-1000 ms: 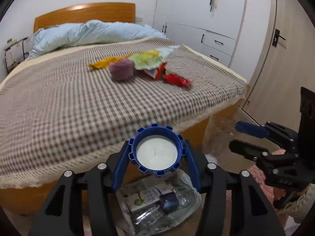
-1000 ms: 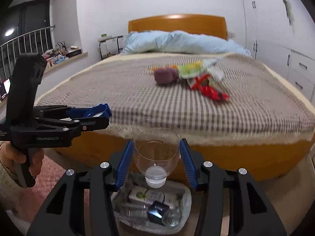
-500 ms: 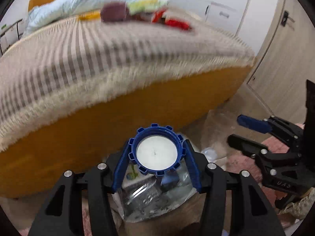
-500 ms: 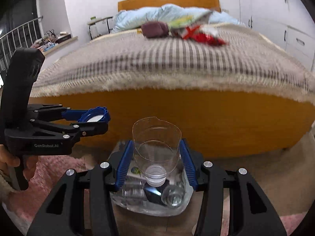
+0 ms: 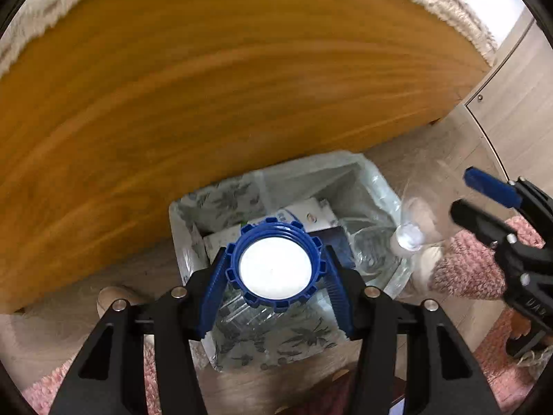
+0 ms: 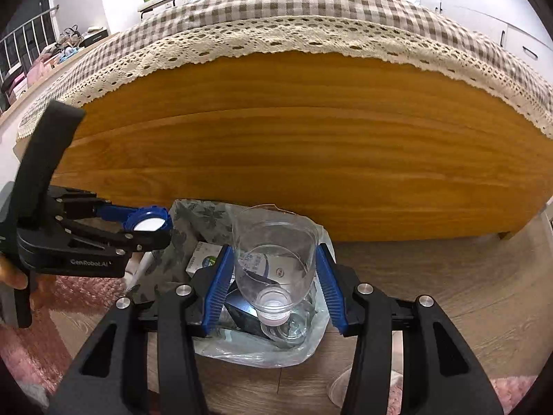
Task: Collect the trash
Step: 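Lower the blue cap and clear cup over the bin opening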
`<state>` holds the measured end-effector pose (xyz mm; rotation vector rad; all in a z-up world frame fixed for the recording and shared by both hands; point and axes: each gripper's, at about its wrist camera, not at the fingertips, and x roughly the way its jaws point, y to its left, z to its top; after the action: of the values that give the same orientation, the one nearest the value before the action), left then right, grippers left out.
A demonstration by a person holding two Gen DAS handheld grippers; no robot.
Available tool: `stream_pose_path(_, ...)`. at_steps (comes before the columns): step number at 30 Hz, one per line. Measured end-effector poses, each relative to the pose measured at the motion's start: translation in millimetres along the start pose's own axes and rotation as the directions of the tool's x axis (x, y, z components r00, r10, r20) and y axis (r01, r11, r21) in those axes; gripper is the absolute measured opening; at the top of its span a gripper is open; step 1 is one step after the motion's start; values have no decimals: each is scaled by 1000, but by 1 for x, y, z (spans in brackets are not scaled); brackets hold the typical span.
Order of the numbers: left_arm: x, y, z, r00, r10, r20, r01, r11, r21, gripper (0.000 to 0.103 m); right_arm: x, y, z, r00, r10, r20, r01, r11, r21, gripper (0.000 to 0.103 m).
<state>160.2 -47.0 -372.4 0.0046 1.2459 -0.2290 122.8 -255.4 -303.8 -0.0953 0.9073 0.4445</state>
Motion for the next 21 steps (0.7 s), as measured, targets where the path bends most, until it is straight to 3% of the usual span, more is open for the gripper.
stream_pose_path(2,4,3,0,1000,-11,-16,11,1000,-11,55,-1,-2,2,1000,-1,0,1,1000,5,48)
stream_pose_path(4,2,6,0,1000,-13,-9,13,999,-29,73,-1,-2,3,1000,-3,-3,3,1000,6,48)
stream_pose_path(6,0,8,0,1000,-13,4,13,999,-45,78,-1,-3,2,1000,-6,-10,6,1000,4,48)
stream_pose_path(9,4,12,1,999,26,-28,-28,996,-87,96,3,-3,2,1000,-11,-21,11,1000,2,48)
stream_pose_path(15,11,23,-2,995,48,-89,-60,987,-147,96,10,2,2,999,-16,-32,16,1000,-8,48)
stream_pose_path(21,24,17,-10,985,34,-167,-55,991,-122,96,25,1,-2,998,-5,-64,3,1000,-20,48)
